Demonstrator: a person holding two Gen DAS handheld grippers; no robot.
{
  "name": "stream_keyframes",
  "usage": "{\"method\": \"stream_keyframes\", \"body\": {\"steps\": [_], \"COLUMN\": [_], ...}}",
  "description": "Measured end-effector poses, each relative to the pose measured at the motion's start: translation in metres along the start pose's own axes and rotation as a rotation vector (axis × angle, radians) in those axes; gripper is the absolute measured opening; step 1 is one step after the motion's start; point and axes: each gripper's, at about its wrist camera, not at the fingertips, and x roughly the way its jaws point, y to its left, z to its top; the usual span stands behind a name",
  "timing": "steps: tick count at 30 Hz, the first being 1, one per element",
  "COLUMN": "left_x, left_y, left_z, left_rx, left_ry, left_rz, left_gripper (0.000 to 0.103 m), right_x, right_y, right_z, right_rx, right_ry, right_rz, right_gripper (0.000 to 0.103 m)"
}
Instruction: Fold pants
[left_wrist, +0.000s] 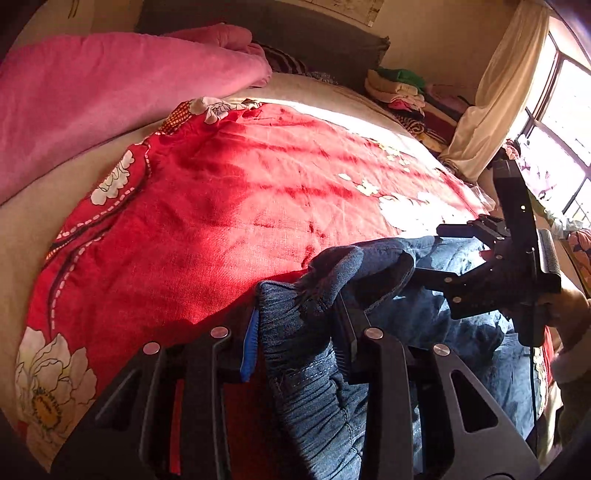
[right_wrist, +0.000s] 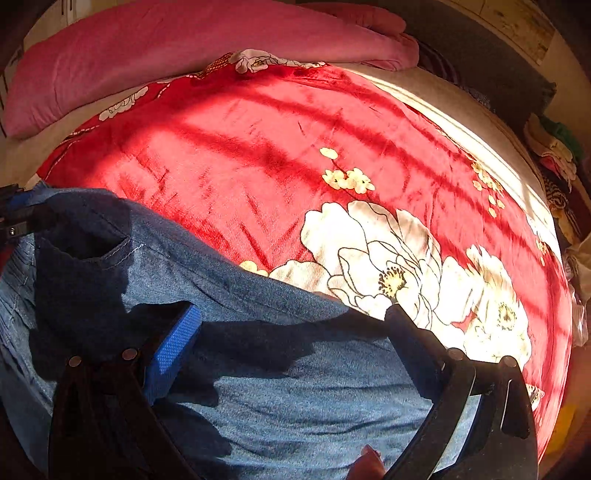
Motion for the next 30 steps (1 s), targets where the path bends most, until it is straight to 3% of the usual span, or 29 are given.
{"method": "stream_keyframes", "body": {"steps": [5,6,7,8,10,12,18,25,30], "left_x": [-0.004,-0.004,-0.004,-0.004,-0.006,-0.009,-0.025,-0.067,-0.094], "left_y": [-0.001,-0.001,-0.001,-0.002,-0.003,-0.003,-0.010,-0.033,-0.045], "left_z": [0.000,0.000,0.000,0.000,-0.001,-0.002,-0.009,-0.028,-0.049], "left_rx": [0.011,0.013,0.015,0.019,0.023,0.028,0.038,0.121,0.197], "left_ry": [-0.014,-0.015,-0.016,-0.019,-0.025,-0.032,-0.063,-0.153,-0.164], "left_rz": [-0.007,-0.008,-0.009,-0.006,-0.005,0.006,0.011,0.003,-0.022], "left_gripper": [0.025,0.025,0.025,0.025,0.025,0.025,0.025,0.025,0.026], "right_x": [0.008,0.006,0.004,0.001,-0.008,-0.021,-0.076,-0.144,-0.176], "right_y": [0.011,0.012,0.014,0.017,0.024,0.026,0.021,0.038,0.059], "right_z": [0.009,0.009,0.009,0.008,0.004,-0.003,-0.030,-0.074,-0.110], "right_rx": [-0.088,-0.097,-0.094,-0.088,-0.085,-0.051,0.123,0.218,0.254], "right_ry": [0.001,-0.001,-0.002,-0.004,-0.019,-0.042,-0.157,-0.273,-0.313], "right_rz": [-0.022,-0.005,0.034,0.068,0.095,0.103,0.135,0.184,0.236], "right_gripper": [0.097,0.088,0.067,0.056,0.023,0.012,0.010,0.010,0.010]}}
